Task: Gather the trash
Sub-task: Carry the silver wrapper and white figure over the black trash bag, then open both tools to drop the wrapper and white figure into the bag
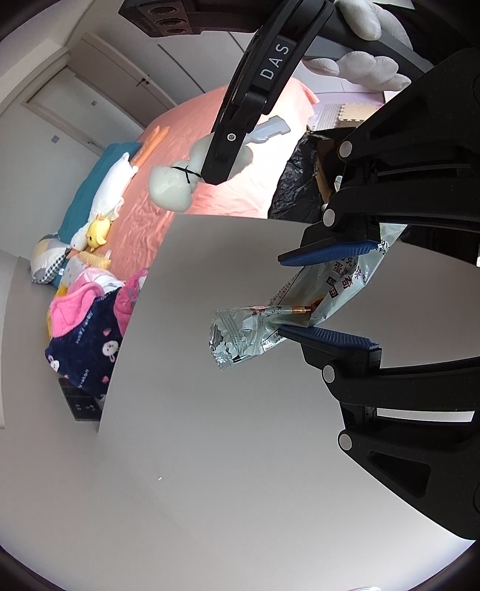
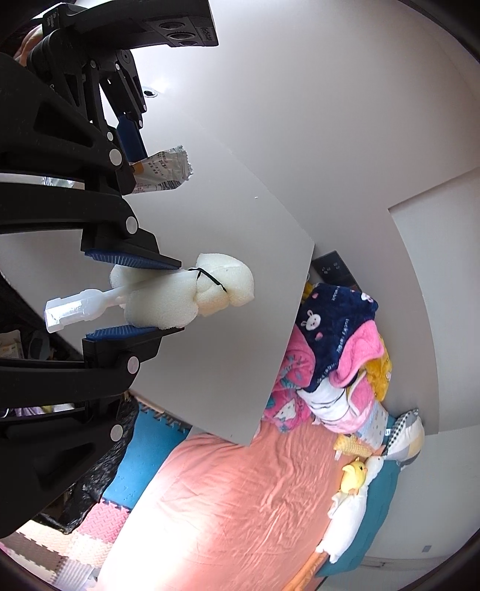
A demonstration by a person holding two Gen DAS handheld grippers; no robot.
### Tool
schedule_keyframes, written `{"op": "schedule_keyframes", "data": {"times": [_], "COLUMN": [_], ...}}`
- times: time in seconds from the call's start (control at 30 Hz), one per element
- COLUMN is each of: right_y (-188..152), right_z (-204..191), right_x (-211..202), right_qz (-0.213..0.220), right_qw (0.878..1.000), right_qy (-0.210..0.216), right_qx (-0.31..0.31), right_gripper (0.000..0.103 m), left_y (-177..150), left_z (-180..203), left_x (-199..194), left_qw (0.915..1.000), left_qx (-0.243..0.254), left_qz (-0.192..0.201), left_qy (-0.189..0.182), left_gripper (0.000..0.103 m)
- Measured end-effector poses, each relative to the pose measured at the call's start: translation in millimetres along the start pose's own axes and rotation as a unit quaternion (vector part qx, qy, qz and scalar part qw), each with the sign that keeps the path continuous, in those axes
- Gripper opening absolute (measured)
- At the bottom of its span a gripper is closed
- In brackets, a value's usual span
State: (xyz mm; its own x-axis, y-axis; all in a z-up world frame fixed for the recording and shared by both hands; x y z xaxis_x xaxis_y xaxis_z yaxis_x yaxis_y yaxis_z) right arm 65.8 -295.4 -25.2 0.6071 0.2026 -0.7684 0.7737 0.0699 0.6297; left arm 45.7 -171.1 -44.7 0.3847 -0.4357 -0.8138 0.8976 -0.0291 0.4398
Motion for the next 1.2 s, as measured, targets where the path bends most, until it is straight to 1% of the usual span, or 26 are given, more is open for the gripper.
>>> {"op": "schedule_keyframes", "data": {"times": [0.3, 0.53, 0.83, 1.2], "right_y": [-24.9, -41.4, -64.4, -89.9], "right_z": [33.1, 60.7, 90.4, 122.7], "right_x": [-36.3, -63.8, -94.9, -126.9], "right_qz": [0.014, 0.025, 0.036, 0.049], "right_qw": [0.999, 0.997, 0.992, 0.985], "right_qy": [-0.026, -0.05, -0.078, -0.111], "right_qx": [0.027, 0.056, 0.087, 0.124], "right_gripper": [0.029, 0.029, 0.029, 0.029], "left_y": [-16.0, -30.2, -46.6, -68.4], "left_z": [44.3, 79.2, 120.7, 160.1], "left_x": [1.5, 5.9, 12.7, 19.0], "left_qw": [0.9987, 0.9954, 0.9884, 0.9764], "left_qx": [0.043, 0.081, 0.128, 0.183], "left_qz": [-0.013, -0.028, -0.047, -0.07], "left_qy": [-0.024, -0.044, -0.068, -0.092], "left_gripper": [0.033, 0.033, 0.033, 0.033]}}
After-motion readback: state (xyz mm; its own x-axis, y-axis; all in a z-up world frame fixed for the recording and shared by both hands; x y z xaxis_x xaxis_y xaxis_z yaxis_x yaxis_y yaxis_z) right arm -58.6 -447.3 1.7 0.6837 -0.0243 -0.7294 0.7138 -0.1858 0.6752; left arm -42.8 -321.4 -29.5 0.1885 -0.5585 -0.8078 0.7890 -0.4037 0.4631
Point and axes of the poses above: each gripper's, at about its wrist camera, not at the fingertips, and x roughly the way its jaws point, z to its right, y to its top, the point moved 6 cm from there along x, roughly the way its jaws point, and after that the axes turned 12 degrees about -x, right-handed, at the moved point
